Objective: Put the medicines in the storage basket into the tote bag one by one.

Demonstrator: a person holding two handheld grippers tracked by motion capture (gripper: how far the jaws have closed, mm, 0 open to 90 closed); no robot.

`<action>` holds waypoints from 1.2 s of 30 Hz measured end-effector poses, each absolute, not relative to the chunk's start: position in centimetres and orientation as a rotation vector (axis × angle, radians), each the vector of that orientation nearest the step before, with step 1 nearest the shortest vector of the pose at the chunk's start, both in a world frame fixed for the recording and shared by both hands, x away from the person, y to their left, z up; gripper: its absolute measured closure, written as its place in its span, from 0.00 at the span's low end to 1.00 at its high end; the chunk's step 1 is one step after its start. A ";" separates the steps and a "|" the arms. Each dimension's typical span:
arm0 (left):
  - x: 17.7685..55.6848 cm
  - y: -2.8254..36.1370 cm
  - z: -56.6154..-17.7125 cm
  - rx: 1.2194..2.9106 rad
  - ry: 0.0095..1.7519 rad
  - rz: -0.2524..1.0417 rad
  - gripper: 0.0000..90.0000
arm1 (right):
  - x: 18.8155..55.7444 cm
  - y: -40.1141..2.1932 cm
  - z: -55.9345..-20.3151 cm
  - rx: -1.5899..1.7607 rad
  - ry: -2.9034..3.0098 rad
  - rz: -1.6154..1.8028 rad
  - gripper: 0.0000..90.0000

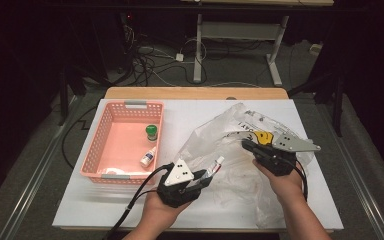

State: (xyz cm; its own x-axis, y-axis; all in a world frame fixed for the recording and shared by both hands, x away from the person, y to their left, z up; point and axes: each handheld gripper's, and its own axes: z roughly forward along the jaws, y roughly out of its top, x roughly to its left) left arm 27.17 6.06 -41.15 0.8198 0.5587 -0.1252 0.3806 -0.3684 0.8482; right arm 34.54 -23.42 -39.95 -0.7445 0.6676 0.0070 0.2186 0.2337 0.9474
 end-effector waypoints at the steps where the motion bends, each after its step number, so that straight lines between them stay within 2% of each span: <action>1: 27.3 5.8 -41.4 2.006 0.696 0.217 0.77 | 34.5 -23.4 -39.9 0.816 2.111 1.521 1.00; 9: 29.1 4.7 -42.4 2.014 0.725 0.225 0.77 | 34.3 -23.1 -39.6 0.816 2.089 1.536 1.00; 18: 32.2 4.6 -42.5 2.057 0.752 0.315 0.77 | 33.7 -22.6 -38.8 0.801 2.071 1.548 1.00; 23: 33.3 4.2 -42.6 2.072 0.764 0.317 0.77 | 34.1 -21.9 -38.6 0.811 2.079 1.518 1.00; 36: 35.6 -2.1 -45.5 2.102 0.771 0.286 0.77 | 35.3 -22.1 -39.5 0.833 2.065 1.528 1.00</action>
